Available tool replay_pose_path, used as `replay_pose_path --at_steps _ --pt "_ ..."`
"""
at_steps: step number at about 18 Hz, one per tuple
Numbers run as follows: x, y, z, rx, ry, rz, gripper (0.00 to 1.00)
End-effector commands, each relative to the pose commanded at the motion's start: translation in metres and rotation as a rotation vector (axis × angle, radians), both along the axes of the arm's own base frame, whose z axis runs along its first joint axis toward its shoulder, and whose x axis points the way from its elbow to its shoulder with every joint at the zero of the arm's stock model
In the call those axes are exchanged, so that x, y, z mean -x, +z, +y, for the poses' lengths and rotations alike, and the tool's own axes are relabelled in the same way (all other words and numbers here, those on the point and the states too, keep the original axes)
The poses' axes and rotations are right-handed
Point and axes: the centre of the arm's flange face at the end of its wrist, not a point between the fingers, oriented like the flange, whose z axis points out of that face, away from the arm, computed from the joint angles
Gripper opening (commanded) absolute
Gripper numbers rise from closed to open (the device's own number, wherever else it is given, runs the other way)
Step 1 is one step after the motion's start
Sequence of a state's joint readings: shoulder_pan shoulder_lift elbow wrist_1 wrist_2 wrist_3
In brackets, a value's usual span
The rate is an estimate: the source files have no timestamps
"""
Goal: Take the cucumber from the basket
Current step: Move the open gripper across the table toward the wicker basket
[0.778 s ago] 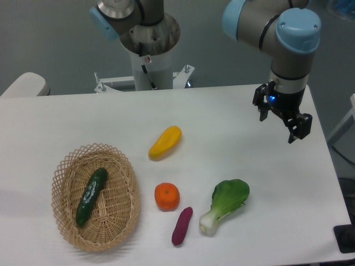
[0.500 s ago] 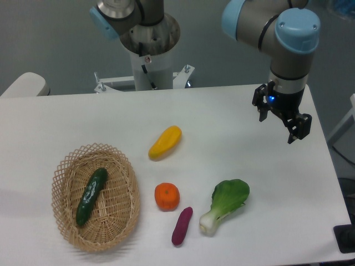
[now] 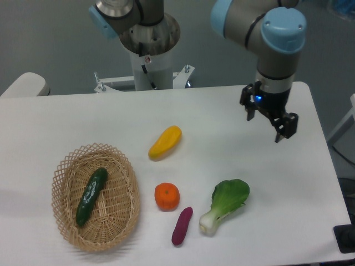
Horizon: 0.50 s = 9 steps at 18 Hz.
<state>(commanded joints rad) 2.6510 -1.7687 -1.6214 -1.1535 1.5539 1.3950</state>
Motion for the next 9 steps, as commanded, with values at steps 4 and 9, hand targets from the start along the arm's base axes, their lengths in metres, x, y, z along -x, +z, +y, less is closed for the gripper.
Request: replay_pose_path --at_steps 4,9 --pt "-0.052 -0.009 0.045 -0.020 0.178 -0.051 1.00" --pt "-0.108 -0.026 0.084 -0.025 0.325 -0.101 1.00"
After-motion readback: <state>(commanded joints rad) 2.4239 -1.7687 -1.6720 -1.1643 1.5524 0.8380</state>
